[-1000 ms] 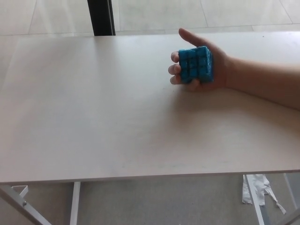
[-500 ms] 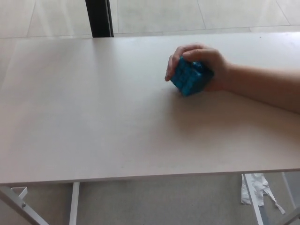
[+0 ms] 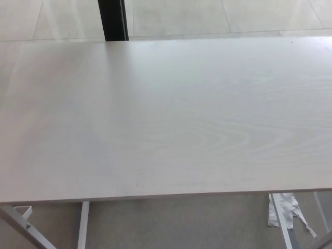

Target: The robot uses its right hand to pick up a cube kept in the middle of the desk infront of it and hands it to a person

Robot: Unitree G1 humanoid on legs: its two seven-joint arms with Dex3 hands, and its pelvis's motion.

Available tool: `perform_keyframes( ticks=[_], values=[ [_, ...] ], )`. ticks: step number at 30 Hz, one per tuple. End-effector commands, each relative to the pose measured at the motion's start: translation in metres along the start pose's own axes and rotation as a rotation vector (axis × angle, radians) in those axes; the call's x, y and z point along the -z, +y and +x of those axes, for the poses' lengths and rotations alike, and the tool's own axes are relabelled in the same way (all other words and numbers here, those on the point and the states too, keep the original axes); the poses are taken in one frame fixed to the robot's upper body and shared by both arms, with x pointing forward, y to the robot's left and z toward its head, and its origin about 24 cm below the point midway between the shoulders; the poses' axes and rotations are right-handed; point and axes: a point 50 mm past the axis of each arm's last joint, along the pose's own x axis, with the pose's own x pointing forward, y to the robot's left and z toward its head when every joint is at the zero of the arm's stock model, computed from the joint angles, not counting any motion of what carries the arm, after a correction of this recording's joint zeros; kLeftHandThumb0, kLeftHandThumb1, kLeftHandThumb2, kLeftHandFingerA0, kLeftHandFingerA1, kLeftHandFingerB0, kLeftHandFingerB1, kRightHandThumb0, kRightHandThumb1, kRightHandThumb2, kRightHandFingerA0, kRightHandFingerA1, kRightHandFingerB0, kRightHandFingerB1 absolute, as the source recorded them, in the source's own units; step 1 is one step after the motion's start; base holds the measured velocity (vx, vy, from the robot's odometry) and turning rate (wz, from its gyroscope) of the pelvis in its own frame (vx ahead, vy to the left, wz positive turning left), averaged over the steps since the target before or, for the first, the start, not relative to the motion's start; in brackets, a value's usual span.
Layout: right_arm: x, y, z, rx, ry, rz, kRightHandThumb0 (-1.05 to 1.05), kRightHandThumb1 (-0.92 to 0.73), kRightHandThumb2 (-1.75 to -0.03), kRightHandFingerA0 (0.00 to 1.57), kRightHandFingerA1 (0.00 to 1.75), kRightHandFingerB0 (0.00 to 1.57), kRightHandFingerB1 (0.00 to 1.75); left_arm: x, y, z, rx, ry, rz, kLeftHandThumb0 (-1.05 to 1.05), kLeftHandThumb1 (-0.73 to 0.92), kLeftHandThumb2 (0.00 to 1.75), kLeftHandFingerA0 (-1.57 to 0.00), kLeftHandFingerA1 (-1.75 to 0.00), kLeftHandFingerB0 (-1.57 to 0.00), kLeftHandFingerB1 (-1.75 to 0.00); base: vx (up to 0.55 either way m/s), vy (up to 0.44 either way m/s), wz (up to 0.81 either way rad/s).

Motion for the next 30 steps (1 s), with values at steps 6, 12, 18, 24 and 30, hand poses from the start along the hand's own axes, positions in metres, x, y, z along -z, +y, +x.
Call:
perform_keyframes(
  ticks=[6,12,18,24,30],
  values=[
    [0.011,0.008,0.008,-0.32,0.09,-0.289,-0.47,-0.58,-0.56,0.97,0.9,0.69,0.64,-0.009,0.015,-0.004,-0.047,-0.021,0.066,-0.66,0.7,0.61,-0.45,-0.59,-0.47,-0.45,0.0,0.0,0.0],
    [0.019,0.0,0.007,-0.369,0.079,-0.302,-0.5,-0.56,-0.57,0.71,0.8,0.65,0.63,-0.011,0.016,-0.004,-0.043,-0.02,0.11,-0.69,0.72,0.62,-0.4,-0.59,-0.43,-0.44,0.0,0.0,0.0],
    [0.02,-0.005,0.008,-0.417,0.083,-0.297,-0.52,-0.59,-0.57,0.63,0.79,0.59,0.59,-0.012,0.016,-0.004,-0.041,-0.019,0.079,-0.66,0.71,0.61,-0.45,-0.57,-0.44,-0.44,0.0,0.0,0.0],
    [0.02,-0.006,0.009,-0.446,0.084,-0.318,-0.52,-0.59,-0.57,0.71,0.75,0.62,0.57,-0.012,0.017,-0.004,-0.053,-0.003,0.145,-0.7,0.72,0.62,-0.41,-0.59,-0.42,-0.44,0.0,0.0,0.0],
    [0.022,-0.01,0.008,-0.466,0.074,-0.331,-0.55,-0.58,-0.57,0.8,0.78,0.67,0.55,-0.01,0.016,-0.004,-0.047,-0.005,0.136,-0.68,0.72,0.62,-0.4,-0.55,-0.4,-0.43,0.0,0.0,0.0]
  ],
)
